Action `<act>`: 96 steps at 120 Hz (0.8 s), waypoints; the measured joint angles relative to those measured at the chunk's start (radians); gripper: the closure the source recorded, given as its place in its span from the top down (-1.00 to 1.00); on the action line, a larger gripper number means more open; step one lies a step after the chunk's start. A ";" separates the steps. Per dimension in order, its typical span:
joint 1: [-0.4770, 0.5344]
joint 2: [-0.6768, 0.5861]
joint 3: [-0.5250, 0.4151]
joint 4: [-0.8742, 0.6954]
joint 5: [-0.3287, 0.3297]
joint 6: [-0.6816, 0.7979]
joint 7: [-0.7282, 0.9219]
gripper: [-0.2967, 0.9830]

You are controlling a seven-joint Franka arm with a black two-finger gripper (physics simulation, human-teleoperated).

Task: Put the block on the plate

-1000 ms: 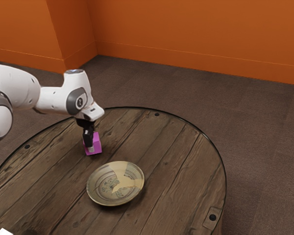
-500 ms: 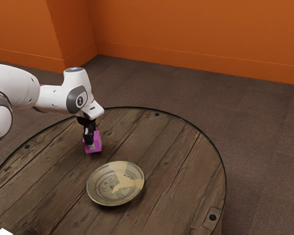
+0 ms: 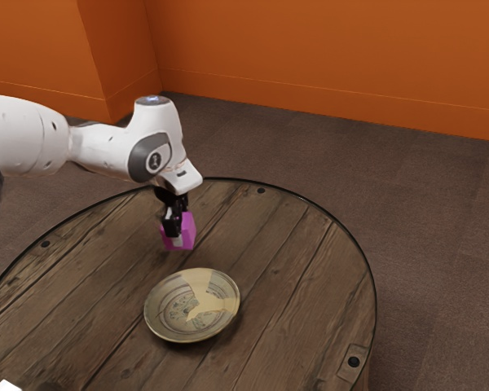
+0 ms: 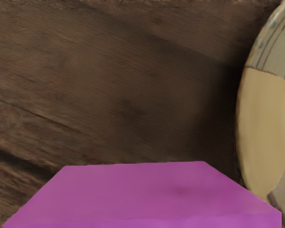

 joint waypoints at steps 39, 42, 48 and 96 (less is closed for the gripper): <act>-0.135 -0.177 0.001 -0.255 0.002 0.036 -0.115 0.10; -0.145 -0.187 0.001 -0.273 0.002 0.045 -0.125 0.10; -0.163 -0.203 0.001 -0.302 0.009 0.061 -0.145 0.10; -0.225 -0.285 0.000 -0.490 0.038 0.177 -0.305 0.10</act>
